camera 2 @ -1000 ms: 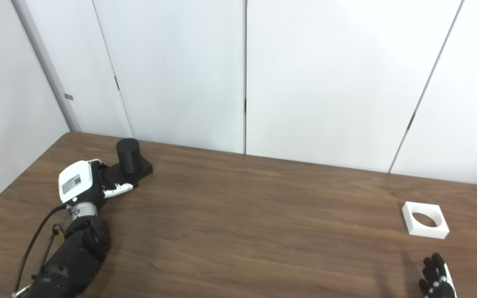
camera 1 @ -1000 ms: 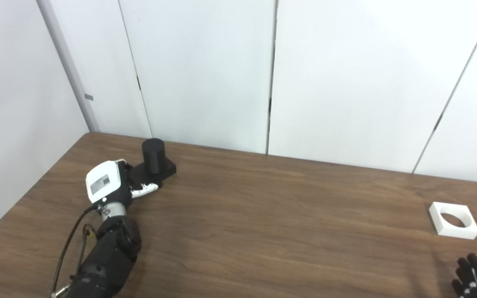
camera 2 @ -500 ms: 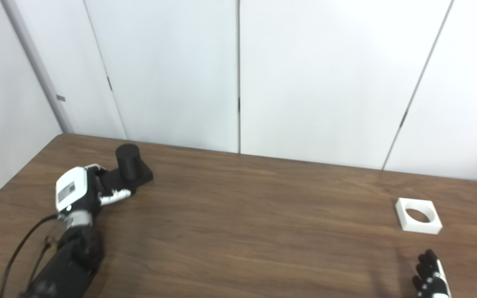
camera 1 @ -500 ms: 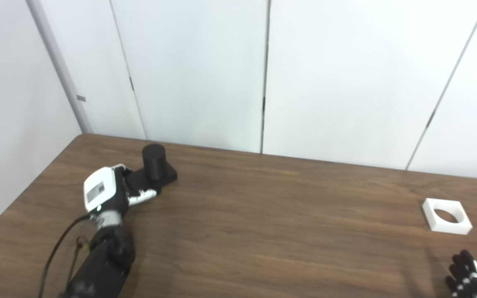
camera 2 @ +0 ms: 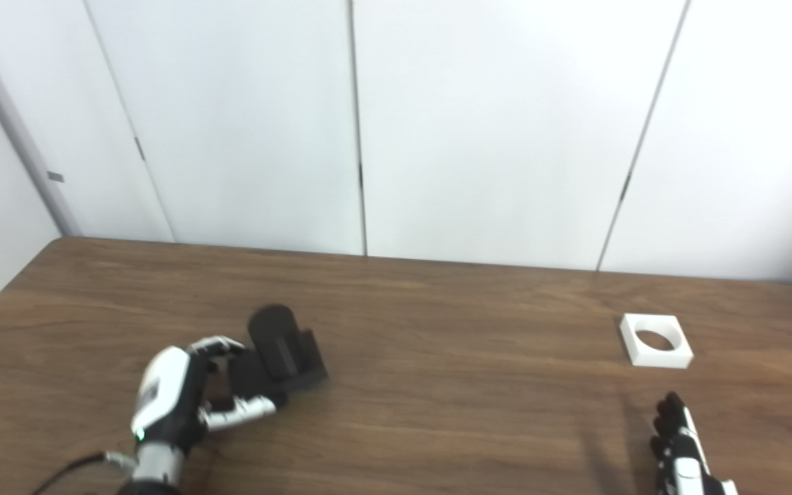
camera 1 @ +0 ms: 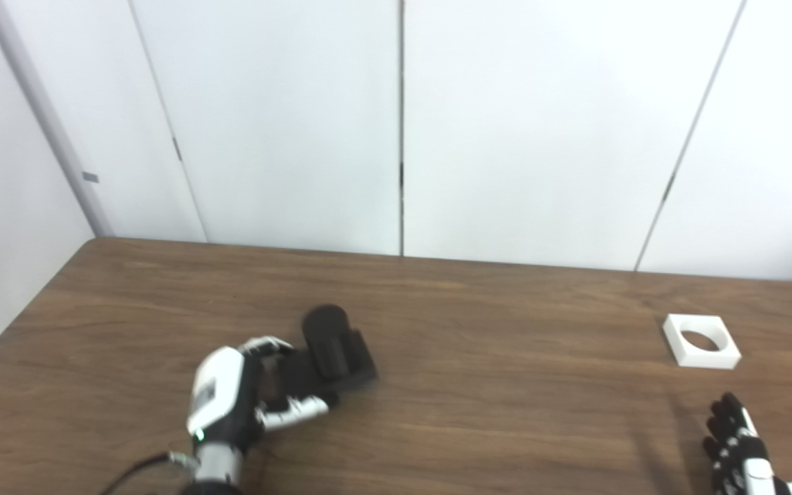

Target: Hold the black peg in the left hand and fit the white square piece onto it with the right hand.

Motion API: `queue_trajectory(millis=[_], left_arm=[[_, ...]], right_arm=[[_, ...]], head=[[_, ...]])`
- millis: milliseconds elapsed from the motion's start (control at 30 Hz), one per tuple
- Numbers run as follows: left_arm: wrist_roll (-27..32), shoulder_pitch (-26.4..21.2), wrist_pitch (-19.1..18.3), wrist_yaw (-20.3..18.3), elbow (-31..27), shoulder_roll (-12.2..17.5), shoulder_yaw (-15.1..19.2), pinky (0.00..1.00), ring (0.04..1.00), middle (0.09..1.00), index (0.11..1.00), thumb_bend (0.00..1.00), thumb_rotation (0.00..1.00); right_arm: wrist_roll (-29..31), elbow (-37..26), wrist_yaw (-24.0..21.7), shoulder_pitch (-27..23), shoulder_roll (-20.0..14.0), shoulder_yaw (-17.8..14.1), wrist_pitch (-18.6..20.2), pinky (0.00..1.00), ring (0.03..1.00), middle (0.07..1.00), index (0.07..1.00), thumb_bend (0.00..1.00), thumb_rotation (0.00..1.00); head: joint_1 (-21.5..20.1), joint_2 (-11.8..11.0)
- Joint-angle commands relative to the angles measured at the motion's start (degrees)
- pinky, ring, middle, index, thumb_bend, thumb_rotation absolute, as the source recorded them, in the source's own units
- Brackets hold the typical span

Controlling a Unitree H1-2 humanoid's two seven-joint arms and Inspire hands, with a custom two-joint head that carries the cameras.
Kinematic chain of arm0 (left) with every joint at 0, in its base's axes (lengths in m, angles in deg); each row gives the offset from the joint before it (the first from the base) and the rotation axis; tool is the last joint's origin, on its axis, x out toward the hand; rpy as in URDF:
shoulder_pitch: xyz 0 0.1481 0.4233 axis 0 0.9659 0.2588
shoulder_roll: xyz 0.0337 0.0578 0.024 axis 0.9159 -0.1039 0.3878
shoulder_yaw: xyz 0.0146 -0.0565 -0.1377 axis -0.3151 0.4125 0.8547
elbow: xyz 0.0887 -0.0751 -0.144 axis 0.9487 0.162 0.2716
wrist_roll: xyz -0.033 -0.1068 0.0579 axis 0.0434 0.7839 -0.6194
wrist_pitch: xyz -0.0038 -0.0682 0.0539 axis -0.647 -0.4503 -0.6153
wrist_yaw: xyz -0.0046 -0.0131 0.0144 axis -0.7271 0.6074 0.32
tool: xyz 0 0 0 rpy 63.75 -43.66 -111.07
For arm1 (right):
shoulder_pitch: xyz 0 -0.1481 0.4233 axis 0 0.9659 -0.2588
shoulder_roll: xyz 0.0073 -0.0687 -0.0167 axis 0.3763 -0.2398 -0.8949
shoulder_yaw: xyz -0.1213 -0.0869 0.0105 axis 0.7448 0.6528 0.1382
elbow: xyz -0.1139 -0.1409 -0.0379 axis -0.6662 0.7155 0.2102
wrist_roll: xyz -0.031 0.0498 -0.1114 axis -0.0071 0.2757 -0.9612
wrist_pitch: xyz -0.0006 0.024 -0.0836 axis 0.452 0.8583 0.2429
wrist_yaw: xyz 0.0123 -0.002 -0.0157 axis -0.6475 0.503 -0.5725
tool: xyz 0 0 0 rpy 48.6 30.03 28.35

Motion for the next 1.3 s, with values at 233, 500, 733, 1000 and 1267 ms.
queue_trajectory(millis=[233, 500, 733, 1000, 1267], left_arm=[[-2.3, 4.8, 5.8, -4.9, -3.3, -2.6, -7.2, 0.72, 0.783, 0.738, 0.486, 0.52, 0.05], [-3.6, 7.3, 9.2, -9.9, -3.7, -1.1, -11.3, 0.8, 0.822, 0.764, 0.487, 0.52, 0.05], [-7.5, 8.9, 11.7, -13.1, -4.2, 0.8, -13.4, 0.89, 0.83, 0.771, 0.486, 0.52, 0.05], [-15.0, 9.3, 12.4, -14.2, -4.9, 1.8, -14.7, 0.91, 0.837, 0.771, 0.486, 0.52, 0.05], [-19.5, 9.5, 11.5, -15.5, -6.0, 1.8, -15.4, 0.95, 0.853, 0.777, 0.486, 0.52, 0.05]], right_arm=[[-1.1, -2.3, 0.7, 0.1, 1.7, 0.9, 2.1, 1.0, 0.995, 0.957, 0.991, 0.45, 1.0], [-3.3, -3.8, 2.5, -0.4, 2.3, 1.8, 4.3, 1.0, 0.965, 0.927, 0.959, 0.46, 1.0], [-4.0, -5.8, 3.1, -0.8, 2.1, 2.5, 6.7, 1.0, 0.97, 0.921, 0.949, 0.52, 1.0], [-4.5, -7.2, 3.3, -1.1, 1.8, 2.7, 9.0, 1.0, 0.973, 0.919, 0.946, 0.54, 1.0], [-4.3, -7.2, 3.6, -1.3, 2.0, 2.3, 8.8, 1.0, 0.961, 0.913, 0.945, 0.55, 1.0]], head=[[-3.8, 3.3], [-6.9, 6.6], [-8.6, 9.6], [-8.7, 11.0], [-8.6, 11.4]])
